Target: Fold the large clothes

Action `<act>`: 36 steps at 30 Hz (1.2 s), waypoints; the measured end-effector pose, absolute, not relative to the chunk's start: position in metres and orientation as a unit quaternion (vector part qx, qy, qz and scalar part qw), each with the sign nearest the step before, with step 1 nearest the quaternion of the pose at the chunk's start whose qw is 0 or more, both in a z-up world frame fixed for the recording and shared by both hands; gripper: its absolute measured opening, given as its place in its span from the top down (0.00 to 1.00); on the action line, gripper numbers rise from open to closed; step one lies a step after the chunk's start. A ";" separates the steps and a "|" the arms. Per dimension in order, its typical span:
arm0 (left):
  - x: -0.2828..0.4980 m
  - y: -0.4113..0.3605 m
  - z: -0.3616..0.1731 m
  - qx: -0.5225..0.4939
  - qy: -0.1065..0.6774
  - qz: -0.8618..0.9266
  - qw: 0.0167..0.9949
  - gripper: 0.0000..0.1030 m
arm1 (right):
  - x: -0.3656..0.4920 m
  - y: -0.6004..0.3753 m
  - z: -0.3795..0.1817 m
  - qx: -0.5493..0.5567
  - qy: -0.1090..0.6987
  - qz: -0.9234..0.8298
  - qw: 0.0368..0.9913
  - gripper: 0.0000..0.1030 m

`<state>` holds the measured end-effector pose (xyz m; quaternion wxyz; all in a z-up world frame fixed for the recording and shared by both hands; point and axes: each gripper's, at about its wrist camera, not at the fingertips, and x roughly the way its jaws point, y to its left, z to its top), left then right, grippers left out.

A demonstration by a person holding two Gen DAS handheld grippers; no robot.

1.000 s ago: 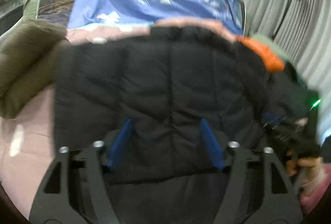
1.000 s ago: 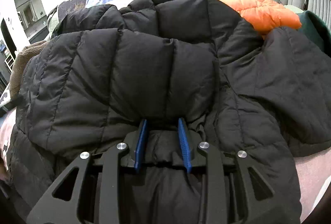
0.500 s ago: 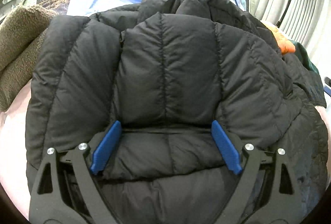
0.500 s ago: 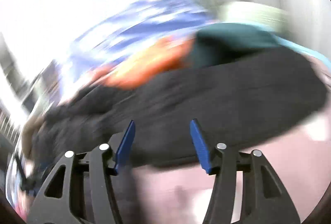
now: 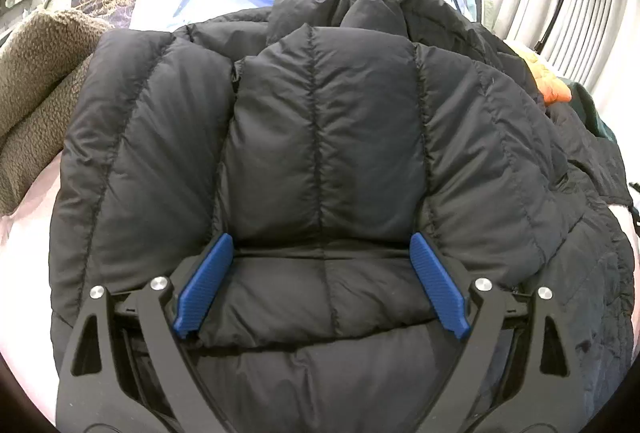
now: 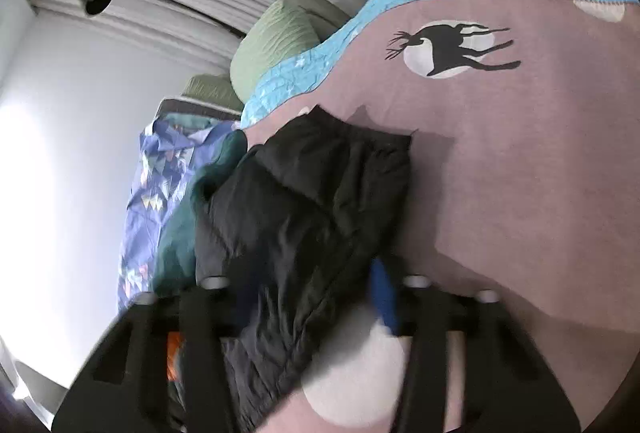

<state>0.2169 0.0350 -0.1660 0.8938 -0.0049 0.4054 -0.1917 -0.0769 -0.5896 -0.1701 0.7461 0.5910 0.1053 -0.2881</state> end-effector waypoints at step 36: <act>0.195 0.073 -0.118 -0.243 0.372 -0.404 0.800 0.02 | 0.131 -0.117 -0.107 0.134 0.370 0.180 0.902 0.72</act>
